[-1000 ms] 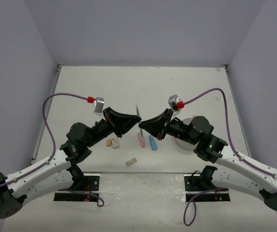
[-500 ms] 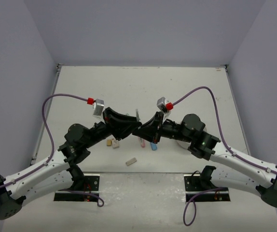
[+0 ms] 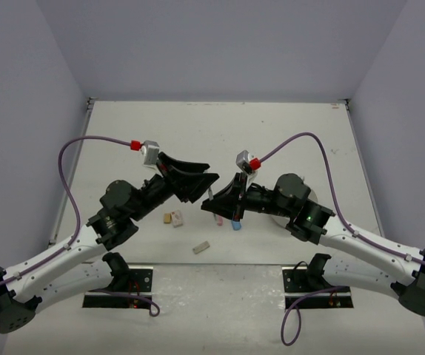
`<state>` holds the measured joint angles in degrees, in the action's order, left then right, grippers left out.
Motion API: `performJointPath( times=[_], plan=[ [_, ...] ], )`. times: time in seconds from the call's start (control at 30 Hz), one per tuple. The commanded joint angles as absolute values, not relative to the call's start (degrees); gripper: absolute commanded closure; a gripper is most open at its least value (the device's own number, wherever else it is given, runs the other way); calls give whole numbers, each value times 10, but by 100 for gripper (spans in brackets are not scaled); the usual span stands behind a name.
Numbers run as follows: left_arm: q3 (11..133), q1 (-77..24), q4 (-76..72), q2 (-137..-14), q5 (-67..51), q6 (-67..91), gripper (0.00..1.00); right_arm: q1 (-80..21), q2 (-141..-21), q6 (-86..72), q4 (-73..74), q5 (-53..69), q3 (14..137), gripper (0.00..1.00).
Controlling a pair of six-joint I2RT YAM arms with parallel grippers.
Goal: Sort the stationery into containers
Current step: Close the pen cap on the pen.
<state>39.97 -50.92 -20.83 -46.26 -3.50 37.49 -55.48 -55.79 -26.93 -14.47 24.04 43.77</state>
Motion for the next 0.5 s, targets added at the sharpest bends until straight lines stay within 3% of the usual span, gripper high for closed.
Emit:
performJointPath(
  times=[0.0, 0.1, 0.23, 0.47],
  plan=[
    [423, -509, -203, -460, -29, 355, 42, -556, -554, -255, -144, 238, 437, 100],
    [418, -508, -202, -458, -33, 358, 54, -557, -553, -253, -139, 228, 434, 100],
    [414, -509, -208, -456, -48, 359, 58, -556, -554, -249, -131, 224, 437, 100],
    [418, -509, -205, -459, -77, 359, 91, -556, -561, -246, -129, 214, 441, 100]
  ],
)
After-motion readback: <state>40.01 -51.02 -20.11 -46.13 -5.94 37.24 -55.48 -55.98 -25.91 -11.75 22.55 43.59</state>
